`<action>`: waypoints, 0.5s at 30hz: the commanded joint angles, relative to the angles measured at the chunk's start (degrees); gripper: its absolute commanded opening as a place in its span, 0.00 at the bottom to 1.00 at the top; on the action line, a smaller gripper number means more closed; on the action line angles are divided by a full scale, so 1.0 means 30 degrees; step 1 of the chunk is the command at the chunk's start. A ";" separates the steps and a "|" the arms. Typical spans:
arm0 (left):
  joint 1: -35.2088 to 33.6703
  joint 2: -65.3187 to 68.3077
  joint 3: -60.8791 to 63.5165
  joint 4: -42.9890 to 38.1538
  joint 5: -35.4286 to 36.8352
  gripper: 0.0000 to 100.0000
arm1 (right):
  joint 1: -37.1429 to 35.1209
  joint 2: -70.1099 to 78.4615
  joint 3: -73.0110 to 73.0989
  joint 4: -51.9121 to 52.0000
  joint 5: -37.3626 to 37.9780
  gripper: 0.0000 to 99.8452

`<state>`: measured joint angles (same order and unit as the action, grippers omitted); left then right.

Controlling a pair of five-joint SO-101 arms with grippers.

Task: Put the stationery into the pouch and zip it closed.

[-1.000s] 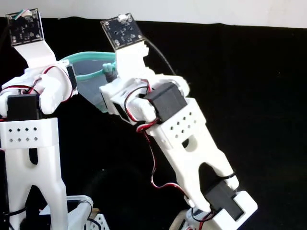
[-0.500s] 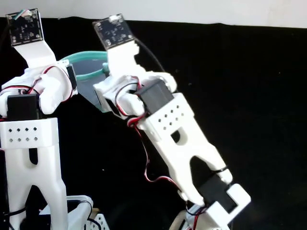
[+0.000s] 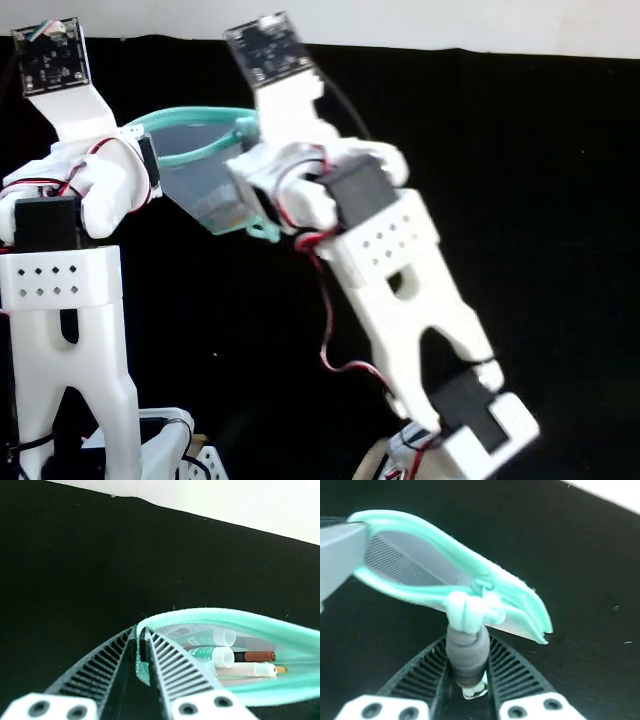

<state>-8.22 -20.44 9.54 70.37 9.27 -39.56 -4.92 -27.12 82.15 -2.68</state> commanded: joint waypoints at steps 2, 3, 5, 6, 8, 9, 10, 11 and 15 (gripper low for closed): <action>0.0044 0.0337 0.0923 -0.0029 -0.0117 0.01 | 0.0249 -0.2447 -0.0278 0.0894 0.1172 0.01; 0.0044 0.0337 0.0923 -0.0029 -0.0117 0.01 | 0.0249 -0.2740 -0.0278 0.1099 0.1495 0.01; 0.0044 0.0337 0.0923 -0.0029 -0.0117 0.01 | 0.0278 -0.3179 -0.0278 0.1451 0.1963 0.01; 0.0044 0.0337 0.0894 -0.0029 -0.0117 0.01 | 0.0308 -0.3385 -0.0278 0.1538 0.2256 0.01; 0.0044 0.0337 0.0777 -0.0029 -0.0117 0.01 | 0.0337 -0.3736 -0.0396 0.1802 0.2725 0.01; 0.0044 0.0337 0.0747 -0.0059 -0.0117 0.01 | 0.0337 -0.3795 -0.0777 0.2066 0.3048 0.01; 0.0073 0.0308 0.0718 -0.0059 -0.0117 0.01 | 0.0337 -0.3824 -0.1392 0.2300 0.3341 0.01; 0.0073 0.0278 0.0718 -0.0176 -0.0117 0.01 | 0.0337 -0.3824 -0.2183 0.2476 0.3575 0.01; 0.0337 0.0190 0.0484 -0.0615 -0.0117 0.01 | 0.0337 -0.3297 -0.6256 0.3443 0.4132 0.01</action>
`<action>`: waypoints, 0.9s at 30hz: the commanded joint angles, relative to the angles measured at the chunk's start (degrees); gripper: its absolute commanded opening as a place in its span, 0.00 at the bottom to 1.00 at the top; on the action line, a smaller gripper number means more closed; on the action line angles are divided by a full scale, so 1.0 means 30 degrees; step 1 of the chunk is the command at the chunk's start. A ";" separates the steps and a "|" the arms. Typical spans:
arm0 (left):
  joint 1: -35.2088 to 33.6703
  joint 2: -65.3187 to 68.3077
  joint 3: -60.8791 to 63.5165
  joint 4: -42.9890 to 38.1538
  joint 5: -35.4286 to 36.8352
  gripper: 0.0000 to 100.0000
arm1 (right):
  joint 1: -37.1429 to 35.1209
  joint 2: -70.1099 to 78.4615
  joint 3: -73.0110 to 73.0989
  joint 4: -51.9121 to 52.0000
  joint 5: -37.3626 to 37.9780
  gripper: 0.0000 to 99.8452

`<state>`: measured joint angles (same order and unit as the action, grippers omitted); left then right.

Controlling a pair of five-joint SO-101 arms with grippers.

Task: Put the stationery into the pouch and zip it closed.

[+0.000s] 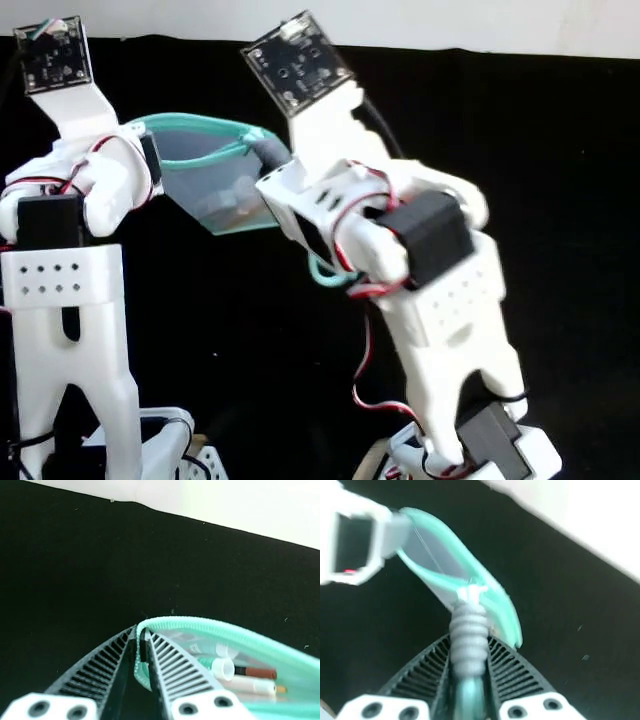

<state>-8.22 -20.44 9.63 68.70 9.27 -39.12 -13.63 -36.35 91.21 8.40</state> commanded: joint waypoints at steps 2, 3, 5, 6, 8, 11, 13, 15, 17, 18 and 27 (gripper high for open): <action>0.0777 0.0190 0.0015 -0.0059 -0.0117 0.01 | 0.0190 0.0132 -0.4996 0.0718 0.0410 0.01; 0.1128 0.0220 -0.0249 -0.0088 -0.0117 0.01 | 0.0190 0.0396 -0.5788 0.0864 0.0410 0.01; 0.1744 0.0308 -0.0806 -0.0147 -0.0234 0.01 | 0.0190 0.0835 -0.7018 0.0923 0.0410 0.01; 0.1978 0.0337 -0.1070 -0.0147 -0.0615 0.01 | 0.0190 0.1011 -0.7516 0.0923 0.0410 0.01; 0.2535 0.0337 -0.1509 -0.0176 -0.1201 0.01 | 0.0190 0.1304 -0.8190 0.0923 0.0322 0.01; 0.3121 0.0337 -0.2037 -0.0176 -0.1289 0.01 | 0.0161 0.1626 -0.8659 0.0923 0.0322 0.01; 0.3385 0.0366 -0.2212 -0.0205 -0.1348 0.01 | 0.0161 0.1714 -0.8689 0.0894 0.0322 0.01; 0.3502 0.0366 -0.2154 -0.0586 -0.1700 0.01 | 0.0161 0.1714 -0.8689 0.0894 0.0293 0.01; 0.3502 0.0366 -0.2125 -0.0967 -0.2051 0.01 | 0.0161 0.1714 -0.8689 0.0835 0.0293 0.01; 0.3502 0.0366 -0.2125 -0.1055 -0.2110 0.01 | 0.0161 0.1714 -0.8689 0.0835 0.0293 0.01; 0.3443 0.0161 -0.2242 -0.1055 -0.2110 0.22 | 0.0220 0.1744 -0.8689 0.0835 0.0293 0.01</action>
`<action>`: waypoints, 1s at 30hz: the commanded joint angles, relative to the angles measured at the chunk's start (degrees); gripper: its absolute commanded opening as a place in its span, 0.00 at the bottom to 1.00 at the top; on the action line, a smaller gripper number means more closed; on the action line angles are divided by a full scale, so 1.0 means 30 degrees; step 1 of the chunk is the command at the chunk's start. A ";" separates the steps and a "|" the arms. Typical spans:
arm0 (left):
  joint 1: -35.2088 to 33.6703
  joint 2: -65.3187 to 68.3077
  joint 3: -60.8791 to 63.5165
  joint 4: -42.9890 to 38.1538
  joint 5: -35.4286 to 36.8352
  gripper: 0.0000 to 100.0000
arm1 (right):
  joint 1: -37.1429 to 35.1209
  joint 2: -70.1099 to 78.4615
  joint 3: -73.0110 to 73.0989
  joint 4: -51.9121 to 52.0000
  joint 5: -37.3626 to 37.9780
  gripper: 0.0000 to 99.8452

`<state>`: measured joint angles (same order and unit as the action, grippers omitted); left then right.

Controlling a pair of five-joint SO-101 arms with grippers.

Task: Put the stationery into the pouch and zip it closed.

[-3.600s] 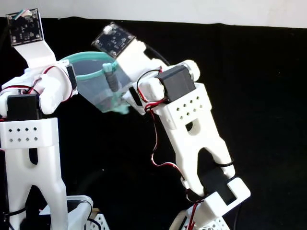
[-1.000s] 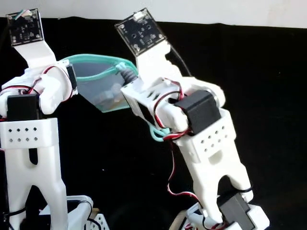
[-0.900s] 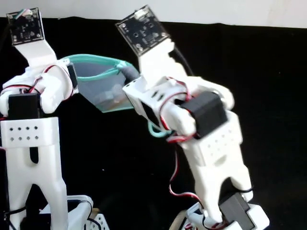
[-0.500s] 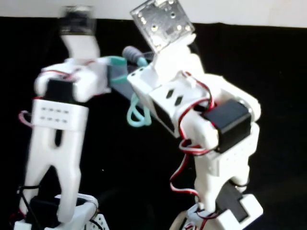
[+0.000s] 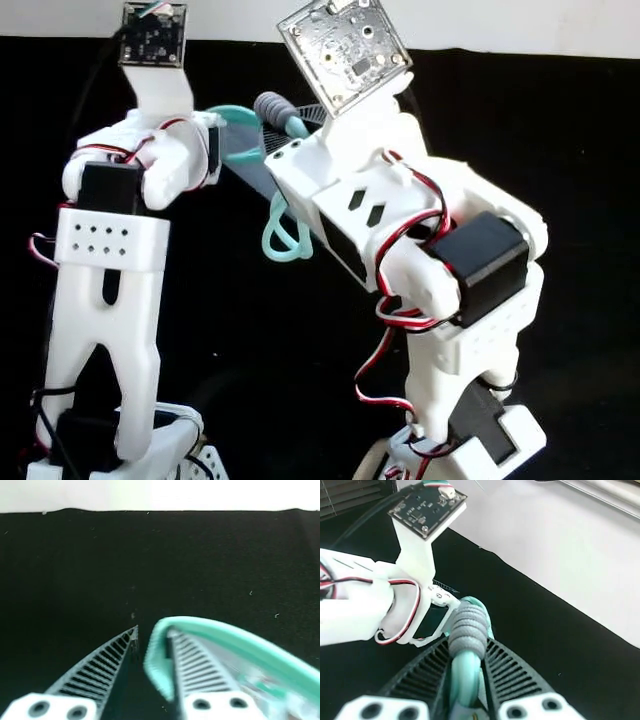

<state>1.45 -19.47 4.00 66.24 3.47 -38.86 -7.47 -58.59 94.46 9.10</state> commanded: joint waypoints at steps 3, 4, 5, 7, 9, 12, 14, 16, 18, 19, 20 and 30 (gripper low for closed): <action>0.0161 -0.0190 -0.0894 -0.0147 -0.0176 0.28 | 0.0132 -0.0278 -0.1275 -0.0249 0.0059 0.01; 0.0161 -0.0190 -0.1099 -0.0117 -0.0176 0.29 | 0.0132 -0.0278 -0.1275 -0.0249 0.0059 0.01; 0.0161 -0.0190 -0.1333 -0.0117 -0.0176 0.29 | 0.0132 -0.0278 -0.1275 -0.0220 0.0059 0.01; 0.0161 -0.0190 -0.1802 -0.0117 -0.0176 0.29 | 0.0161 -0.0278 -0.1275 -0.0220 0.0059 0.01; 0.0132 -0.0190 -0.2183 -0.0088 -0.0176 0.29 | 0.0571 -0.0278 -0.1275 -0.0220 0.0059 0.01; 0.0015 -0.0190 -0.3092 0.0352 -0.0176 0.29 | 0.1099 -0.0278 -0.1275 -0.0278 0.0059 0.01; -0.0454 -0.0190 -0.4000 0.0703 -0.0176 0.29 | 0.1363 -0.0278 -0.1275 -0.0308 0.0059 0.01; -0.0777 -0.0161 -0.4967 0.1084 -0.0176 0.29 | 0.1392 -0.0278 -0.1275 -0.0308 0.0059 0.01; -0.1158 -0.0161 -0.5758 0.1524 -0.0176 0.29 | 0.1451 -0.0278 -0.1275 -0.0308 0.0059 0.01; -0.1216 -0.0161 -0.6110 0.1700 -0.0176 0.29 | 0.1451 -0.0278 -0.1275 -0.0308 0.0029 0.01; -0.1216 -0.0161 -0.6403 0.1875 -0.0176 0.29 | 0.1451 -0.0249 -0.1245 -0.0308 0.0029 0.01; -0.0278 -0.0161 -0.8396 0.3839 -0.2139 0.30 | 0.1451 -0.0249 -0.1128 -0.0337 -0.0557 0.01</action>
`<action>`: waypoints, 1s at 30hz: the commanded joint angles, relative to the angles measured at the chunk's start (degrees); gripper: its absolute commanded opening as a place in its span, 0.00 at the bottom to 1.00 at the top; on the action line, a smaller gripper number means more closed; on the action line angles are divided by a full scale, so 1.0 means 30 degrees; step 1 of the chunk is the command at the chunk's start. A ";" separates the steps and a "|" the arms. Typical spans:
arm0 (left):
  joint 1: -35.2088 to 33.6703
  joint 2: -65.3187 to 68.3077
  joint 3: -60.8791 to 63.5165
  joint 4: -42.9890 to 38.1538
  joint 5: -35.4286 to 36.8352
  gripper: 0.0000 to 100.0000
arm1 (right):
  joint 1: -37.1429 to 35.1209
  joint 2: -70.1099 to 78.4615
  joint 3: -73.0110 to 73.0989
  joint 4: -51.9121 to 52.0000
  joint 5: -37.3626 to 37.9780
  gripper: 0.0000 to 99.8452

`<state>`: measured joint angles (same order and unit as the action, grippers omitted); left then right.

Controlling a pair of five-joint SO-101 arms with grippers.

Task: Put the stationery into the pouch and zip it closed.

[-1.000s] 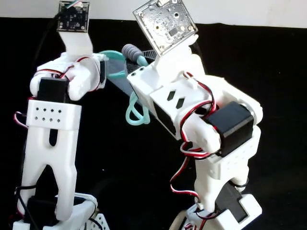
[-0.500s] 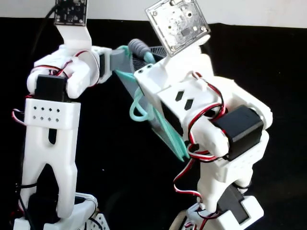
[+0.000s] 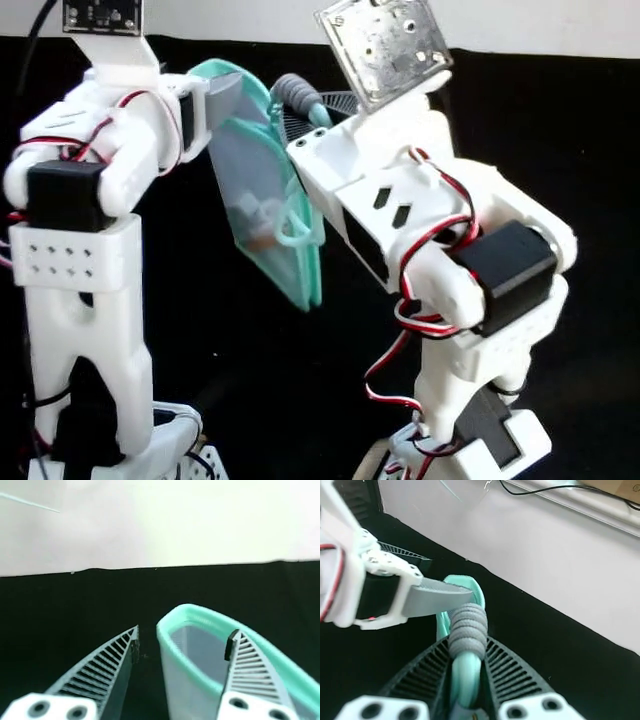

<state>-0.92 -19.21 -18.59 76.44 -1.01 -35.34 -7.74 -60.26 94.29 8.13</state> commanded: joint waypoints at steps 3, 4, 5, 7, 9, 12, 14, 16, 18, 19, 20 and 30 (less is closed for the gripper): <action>0.0454 -0.0249 -0.0864 0.0440 -0.0645 0.30 | 0.0278 -0.0161 -0.0571 -0.0278 -0.0264 0.01; 0.0425 -0.0249 -0.0864 0.0498 -0.0615 0.30 | 0.0278 -0.0132 -0.0542 -0.0278 -0.0264 0.01; 0.0425 -0.0249 -0.0864 0.0527 -0.0586 0.30 | 0.0278 -0.0132 -0.0542 -0.0366 -0.0264 0.01; 0.0396 -0.0249 -0.0864 0.0557 0.0088 0.29 | 0.0278 -0.0103 -0.0542 -0.0689 -0.0322 0.01; 0.0396 -0.0308 -0.0923 0.0762 0.0850 0.29 | 0.0278 0.0044 -0.0513 -0.0689 -0.0557 0.01; 0.0396 -0.0747 -0.1568 0.1729 0.1436 0.29 | 0.0278 0.0777 -0.0659 -0.0689 -0.0674 0.01; 0.0103 -0.1245 -0.2095 0.2286 0.1553 0.29 | 0.0278 0.1275 -0.0718 -0.0689 -0.0674 0.01; -0.0278 -0.1773 -0.2300 0.2930 0.1553 0.29 | 0.0278 0.1597 -0.0747 -0.0894 -0.0674 0.01; -0.0425 -0.2242 -0.2271 0.3546 0.1495 0.29 | 0.0278 0.1861 -0.0747 -0.1128 -0.0674 0.01; -0.0425 -0.2388 -0.2271 0.3868 0.1495 0.29 | 0.0278 0.1949 -0.0747 -0.1187 -0.0674 0.01; -0.0425 -0.2535 -0.2271 0.4190 0.1465 0.29 | 0.0278 0.1978 -0.0747 -0.1216 -0.0674 0.01; -0.0777 -0.2769 -0.2242 0.5714 -0.1553 0.29 | 0.0190 0.2154 -0.0571 -0.1509 -0.0674 0.01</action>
<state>-1.63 -26.33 -23.43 93.05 -3.47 -35.16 -1.05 -60.26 92.44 6.81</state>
